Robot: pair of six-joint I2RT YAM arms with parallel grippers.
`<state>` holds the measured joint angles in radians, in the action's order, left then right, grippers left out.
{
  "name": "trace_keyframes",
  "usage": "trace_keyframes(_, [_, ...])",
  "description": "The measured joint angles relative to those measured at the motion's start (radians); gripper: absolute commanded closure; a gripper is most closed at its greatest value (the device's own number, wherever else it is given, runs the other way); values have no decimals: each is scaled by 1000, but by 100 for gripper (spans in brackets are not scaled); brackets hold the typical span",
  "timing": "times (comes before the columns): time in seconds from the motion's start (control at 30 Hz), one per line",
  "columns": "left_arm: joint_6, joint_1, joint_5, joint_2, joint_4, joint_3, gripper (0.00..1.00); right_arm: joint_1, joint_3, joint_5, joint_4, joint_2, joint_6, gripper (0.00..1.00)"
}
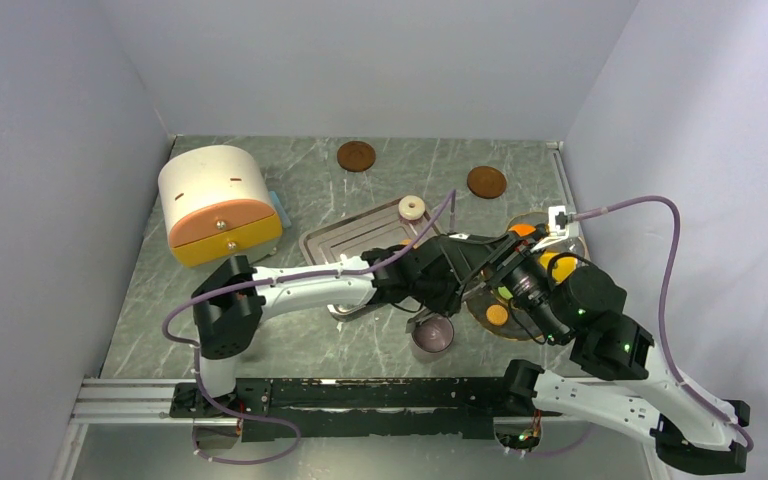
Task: Serve the afternoon tea
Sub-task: Place the desert on the desert table, then pick up the desert from the tray.
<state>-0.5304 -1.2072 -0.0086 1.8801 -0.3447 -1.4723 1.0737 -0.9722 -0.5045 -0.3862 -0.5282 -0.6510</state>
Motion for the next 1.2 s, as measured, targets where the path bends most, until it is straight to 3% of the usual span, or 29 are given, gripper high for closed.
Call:
trace_keyframes(0.4, [10, 0, -145, -117, -109, -2, 54, 0, 0, 0, 0, -1, 1, 3])
trace_keyframes(0.83, [-25, 58, -346, -262, -240, 208, 48, 0, 4, 12, 21, -6, 0, 3])
trace_keyframes(1.07, [-6, 154, -356, -285, -273, 298, 43, 0, 4, 18, 22, -20, 0, 3])
trace_keyframes(1.2, [31, 156, -355, -285, -264, 297, 45, 0, 4, 19, 23, -31, 0, 3])
